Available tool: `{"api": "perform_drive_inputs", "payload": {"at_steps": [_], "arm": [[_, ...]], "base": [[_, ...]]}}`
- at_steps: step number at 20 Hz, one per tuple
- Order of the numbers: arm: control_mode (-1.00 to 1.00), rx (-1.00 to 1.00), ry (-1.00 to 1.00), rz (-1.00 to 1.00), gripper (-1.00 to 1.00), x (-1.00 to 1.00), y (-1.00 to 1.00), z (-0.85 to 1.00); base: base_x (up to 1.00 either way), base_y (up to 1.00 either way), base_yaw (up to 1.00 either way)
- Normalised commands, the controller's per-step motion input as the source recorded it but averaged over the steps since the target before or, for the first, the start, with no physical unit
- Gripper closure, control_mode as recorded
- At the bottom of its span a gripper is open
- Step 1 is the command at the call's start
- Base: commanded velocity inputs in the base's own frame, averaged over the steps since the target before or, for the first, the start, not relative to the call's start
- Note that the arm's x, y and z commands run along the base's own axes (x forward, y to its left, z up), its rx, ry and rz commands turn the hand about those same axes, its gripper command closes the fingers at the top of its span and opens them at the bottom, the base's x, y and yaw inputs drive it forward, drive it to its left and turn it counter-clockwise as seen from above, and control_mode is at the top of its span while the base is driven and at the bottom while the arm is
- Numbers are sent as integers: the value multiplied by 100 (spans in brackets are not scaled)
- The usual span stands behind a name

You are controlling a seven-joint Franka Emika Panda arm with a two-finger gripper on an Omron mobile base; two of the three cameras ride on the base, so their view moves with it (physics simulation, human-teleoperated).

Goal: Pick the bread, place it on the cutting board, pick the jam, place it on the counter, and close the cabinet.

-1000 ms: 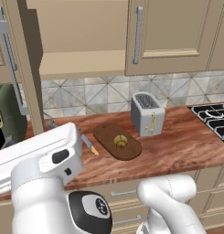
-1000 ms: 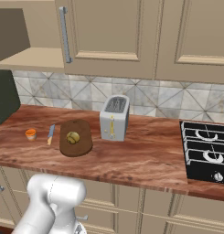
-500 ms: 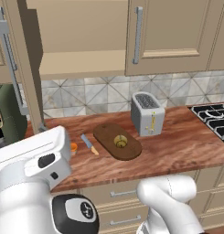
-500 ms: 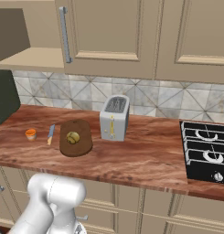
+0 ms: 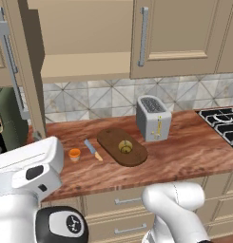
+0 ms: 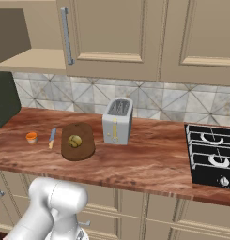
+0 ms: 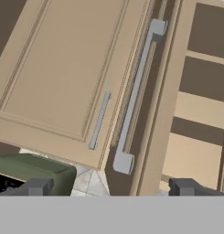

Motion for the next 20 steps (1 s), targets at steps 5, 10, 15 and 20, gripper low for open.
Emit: {"api": "perform_drive_inputs", "payload": {"at_steps": [5, 10, 15, 20], "arm": [[-100, 0, 0, -6, -100, 19, 3, 0], [-100, 0, 0, -10, -100, 19, 0, 0], [-100, 0, -2, -12, -100, 1, 0, 0], [-100, -1, -4, -10, -100, 0, 8, 0]], "base": [[0, 0, 0], [0, 0, 0], [0, 0, 0], [0, 0, 0]]}}
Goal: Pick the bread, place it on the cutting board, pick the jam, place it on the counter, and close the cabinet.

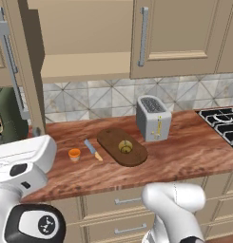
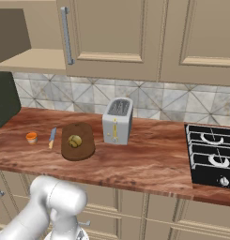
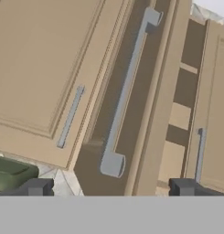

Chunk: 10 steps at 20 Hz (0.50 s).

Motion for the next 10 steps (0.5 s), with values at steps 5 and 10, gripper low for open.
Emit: {"api": "perform_drive_inputs", "payload": {"at_steps": [5, 10], "arm": [[-100, 0, -6, -8, -100, 0, 13, 0], [-100, 0, -6, -5, -100, 0, 13, 0]], "base": [[0, 0, 0], [0, 0, 0]]}}
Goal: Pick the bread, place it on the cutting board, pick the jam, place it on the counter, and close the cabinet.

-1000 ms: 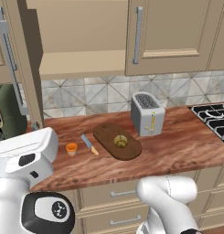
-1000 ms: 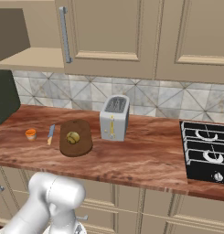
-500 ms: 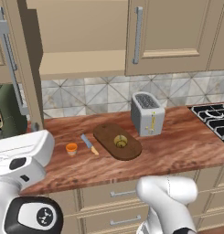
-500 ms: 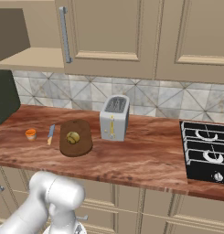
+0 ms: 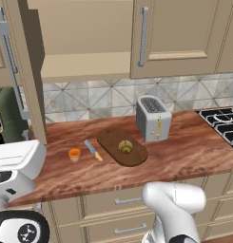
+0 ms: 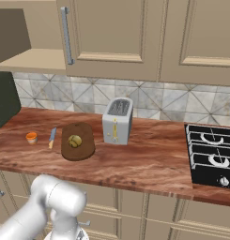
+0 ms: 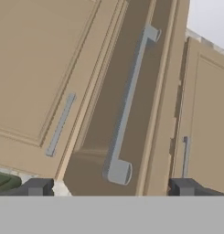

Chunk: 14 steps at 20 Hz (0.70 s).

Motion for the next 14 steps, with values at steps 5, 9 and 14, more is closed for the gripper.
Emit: {"api": "perform_drive_inputs", "payload": {"at_steps": [5, 9, 14], "arm": [[-100, 0, -4, -1, -100, 9, 12, 0], [-100, 0, -1, -1, -100, 16, 6, 0], [-100, 0, 0, 0, -100, 9, 0, 0]], "base": [[0, 0, 0], [0, 0, 0], [0, 0, 0]]}}
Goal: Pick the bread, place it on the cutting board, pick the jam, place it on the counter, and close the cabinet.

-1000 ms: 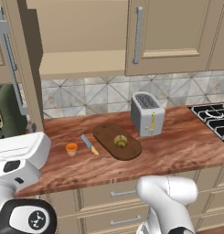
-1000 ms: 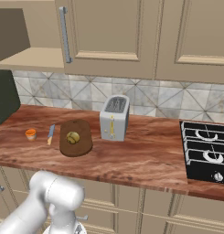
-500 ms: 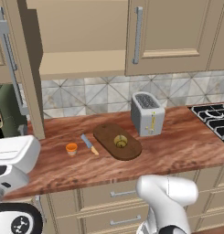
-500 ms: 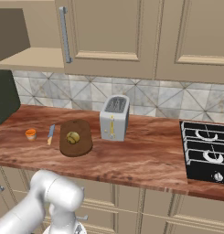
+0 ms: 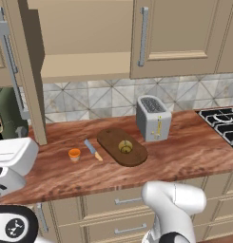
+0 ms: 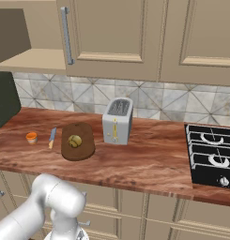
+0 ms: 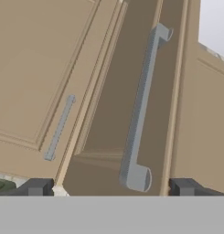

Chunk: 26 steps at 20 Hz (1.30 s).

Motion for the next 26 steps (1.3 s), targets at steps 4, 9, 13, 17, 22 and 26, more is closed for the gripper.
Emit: {"api": "perform_drive_inputs", "payload": {"at_steps": [4, 9, 13, 17, 22, 26], "arm": [[-100, 0, 0, 0, -100, 4, 0, 0], [-100, 0, 0, -1, -100, 3, 0, 0], [-100, 0, 0, -1, -100, -1, 0, -1], [-100, 0, 0, 0, -100, 0, 0, 0], [-100, 0, -1, -4, -100, 0, 0, 0], [-100, 0, -1, -10, -100, 0, 0, 0]], "base": [[0, 0, 0], [0, 0, 0], [0, 0, 0], [0, 0, 0], [0, 0, 0], [0, 0, 0]]}}
